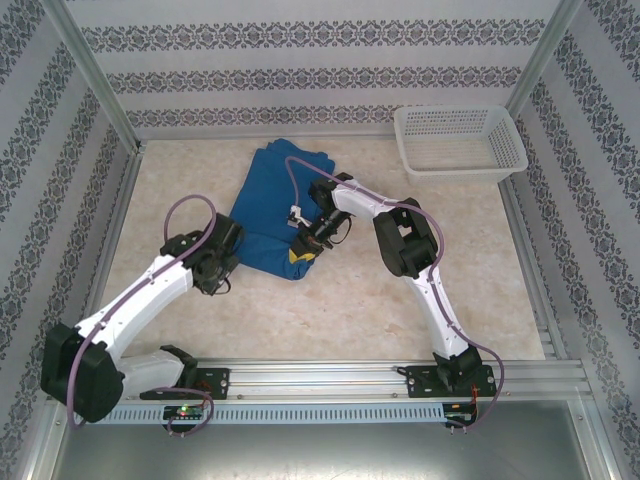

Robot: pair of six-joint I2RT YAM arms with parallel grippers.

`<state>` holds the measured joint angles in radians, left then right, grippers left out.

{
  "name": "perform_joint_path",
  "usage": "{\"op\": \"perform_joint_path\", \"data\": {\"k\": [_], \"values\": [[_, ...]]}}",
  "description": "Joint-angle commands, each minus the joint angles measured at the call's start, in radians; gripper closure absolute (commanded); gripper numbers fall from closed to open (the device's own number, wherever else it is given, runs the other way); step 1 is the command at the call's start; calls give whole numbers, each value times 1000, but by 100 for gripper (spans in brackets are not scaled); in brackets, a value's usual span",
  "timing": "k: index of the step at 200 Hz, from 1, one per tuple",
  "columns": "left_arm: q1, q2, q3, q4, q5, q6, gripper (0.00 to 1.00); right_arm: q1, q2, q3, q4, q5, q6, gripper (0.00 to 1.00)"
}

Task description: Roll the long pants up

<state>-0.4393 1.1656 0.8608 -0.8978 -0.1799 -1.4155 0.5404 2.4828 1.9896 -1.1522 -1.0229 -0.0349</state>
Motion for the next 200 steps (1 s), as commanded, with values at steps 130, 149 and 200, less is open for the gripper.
{"op": "perform_joint_path", "data": {"k": [130, 149, 200], "values": [[-44, 239, -82, 366, -308, -174, 0, -2, 16, 29, 28, 26, 13, 100], [-42, 276, -86, 392, -321, -203, 0, 0, 12, 28, 24, 26, 11, 100], [-29, 347, -66, 452, -360, -215, 0, 4, 1, 21, 17, 19, 9, 100]]}}
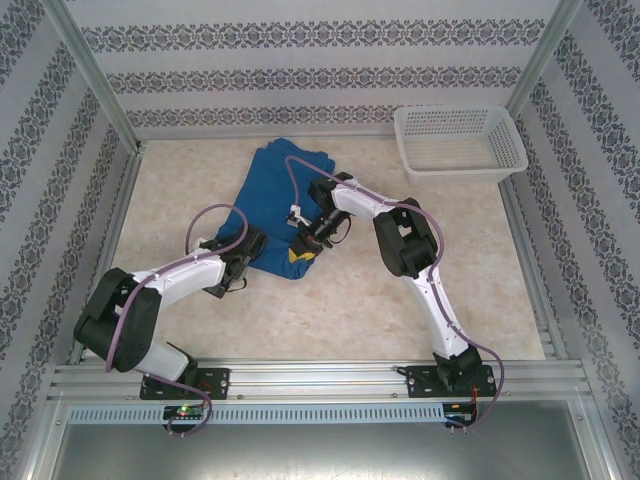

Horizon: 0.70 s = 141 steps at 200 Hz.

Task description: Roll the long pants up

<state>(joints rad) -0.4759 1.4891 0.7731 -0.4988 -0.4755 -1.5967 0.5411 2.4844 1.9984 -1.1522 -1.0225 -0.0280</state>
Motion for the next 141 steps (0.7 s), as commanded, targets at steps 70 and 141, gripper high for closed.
{"op": "perform_joint_path", "data": {"k": [70, 141], "values": [[73, 141, 70, 273, -51, 22, 0, 17, -9, 4, 10, 19, 4, 100], [161, 391, 269, 332, 62, 127, 28, 21, -25, -48, 43, 16, 19, 100]]}}
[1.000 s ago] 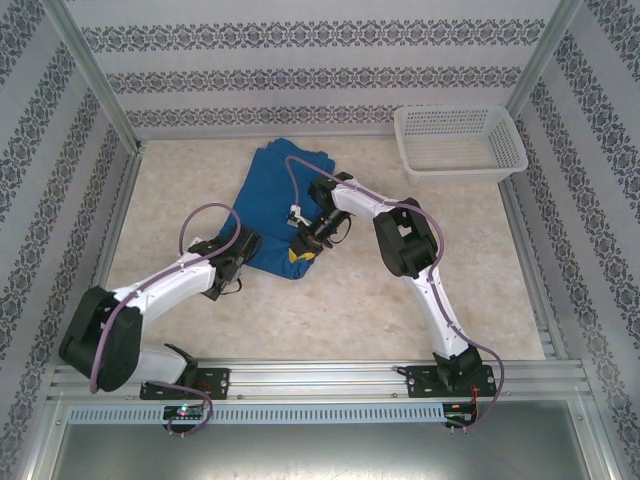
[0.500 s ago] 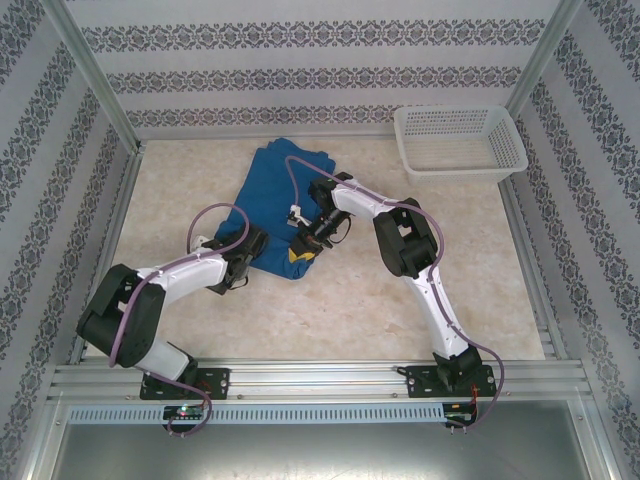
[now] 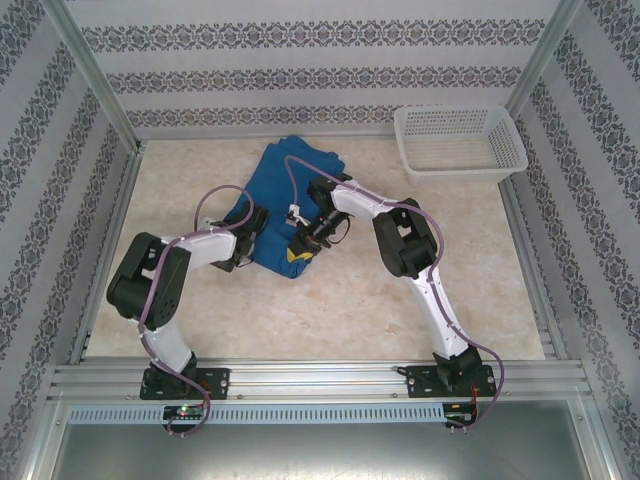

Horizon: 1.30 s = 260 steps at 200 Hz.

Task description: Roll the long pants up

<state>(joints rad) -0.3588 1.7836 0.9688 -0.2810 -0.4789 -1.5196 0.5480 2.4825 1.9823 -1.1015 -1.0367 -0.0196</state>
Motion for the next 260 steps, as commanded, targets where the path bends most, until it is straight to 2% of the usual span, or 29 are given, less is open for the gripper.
{"op": "perform_joint_path", "data": {"k": [1, 19, 22, 27, 30, 57, 78, 85, 94, 100, 106, 115, 136, 162, 182, 212, 237, 260], "values": [[45, 99, 76, 113, 66, 52, 30, 14, -23, -33, -8, 30, 11, 100], [64, 136, 105, 113, 91, 68, 71, 18, -29, -42, -6, 30, 12, 100], [68, 140, 106, 115, 97, 70, 82, 18, -30, -43, -5, 30, 13, 100], [76, 148, 111, 116, 104, 77, 95, 19, -32, -46, -4, 30, 13, 100], [81, 150, 113, 114, 108, 79, 100, 20, -33, -49, -4, 30, 12, 100], [114, 137, 118, 92, 128, 96, 100, 24, -53, -61, -7, 53, 10, 100], [123, 94, 124, 54, 115, 129, 100, 24, -86, -64, -13, 123, 11, 100], [126, 77, 126, 39, 107, 140, 100, 26, -101, -63, -16, 165, 16, 78], [128, 58, 131, 24, 99, 156, 100, 27, -127, -64, -21, 229, 23, 39], [129, 44, 134, 9, 96, 165, 100, 30, -149, -66, -21, 283, 34, 21], [132, 32, 138, -5, 95, 174, 100, 33, -175, -66, -24, 344, 43, 10], [136, 17, 147, -34, 101, 187, 100, 46, -222, -72, -25, 431, 44, 3], [146, -15, 170, -106, 127, 203, 100, 108, -335, -72, -25, 716, 70, 2], [148, -53, 185, -177, 149, 194, 100, 241, -443, -95, 21, 1028, 107, 2], [148, -73, 161, -167, 175, 174, 100, 363, -460, -102, 67, 1165, 136, 2], [147, -67, 155, -173, 212, 144, 100, 519, -395, -86, 119, 1345, 140, 2], [146, -61, 148, -172, 230, 130, 100, 582, -317, -94, 164, 1457, 105, 2], [147, -62, 151, -178, 235, 134, 100, 599, -263, -120, 221, 1583, 33, 2]]}}
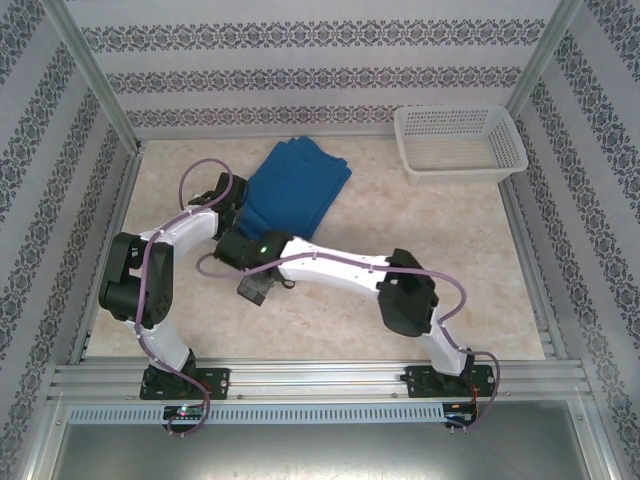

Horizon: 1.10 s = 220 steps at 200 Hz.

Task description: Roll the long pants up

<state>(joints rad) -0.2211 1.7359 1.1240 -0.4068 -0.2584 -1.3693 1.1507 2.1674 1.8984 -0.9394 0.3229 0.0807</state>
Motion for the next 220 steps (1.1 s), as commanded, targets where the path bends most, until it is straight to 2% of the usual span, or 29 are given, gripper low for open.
{"op": "perform_joint_path", "data": {"k": [1, 21, 50, 55, 59, 68, 72, 100, 136, 167, 189, 220], "values": [[8, -15, -4, -52, 15, -16, 100, -3, 54, -39, 62, 229, -72, 3], [8, -21, -3, -56, 15, -13, 100, -8, 59, -99, 162, 325, -164, 8], [9, -34, -4, -62, 16, -4, 100, -40, 60, -174, 304, 397, -299, 28], [9, -37, -4, -63, 15, -2, 100, -49, 61, -184, 320, 398, -314, 36], [10, -39, -5, -65, 15, -1, 100, -55, 62, -188, 331, 398, -323, 46], [10, -47, -8, -66, 14, 2, 100, -70, 57, -202, 352, 379, -345, 89], [10, -51, -10, -66, 13, 4, 100, -77, 54, -208, 364, 378, -353, 100], [15, -71, -2, -92, 8, 27, 100, -102, 1, -223, 325, 242, -346, 100], [33, -87, 74, -180, 2, 76, 100, -159, -98, -204, 202, -93, -247, 100], [44, -75, 170, -267, 1, 111, 100, -243, -94, -127, 93, -408, -163, 100], [52, -20, 273, -345, -1, 140, 100, -303, -58, -66, 31, -642, -108, 100], [56, 143, 478, -474, 27, 190, 100, -378, 30, -6, -25, -921, -54, 100]]}}
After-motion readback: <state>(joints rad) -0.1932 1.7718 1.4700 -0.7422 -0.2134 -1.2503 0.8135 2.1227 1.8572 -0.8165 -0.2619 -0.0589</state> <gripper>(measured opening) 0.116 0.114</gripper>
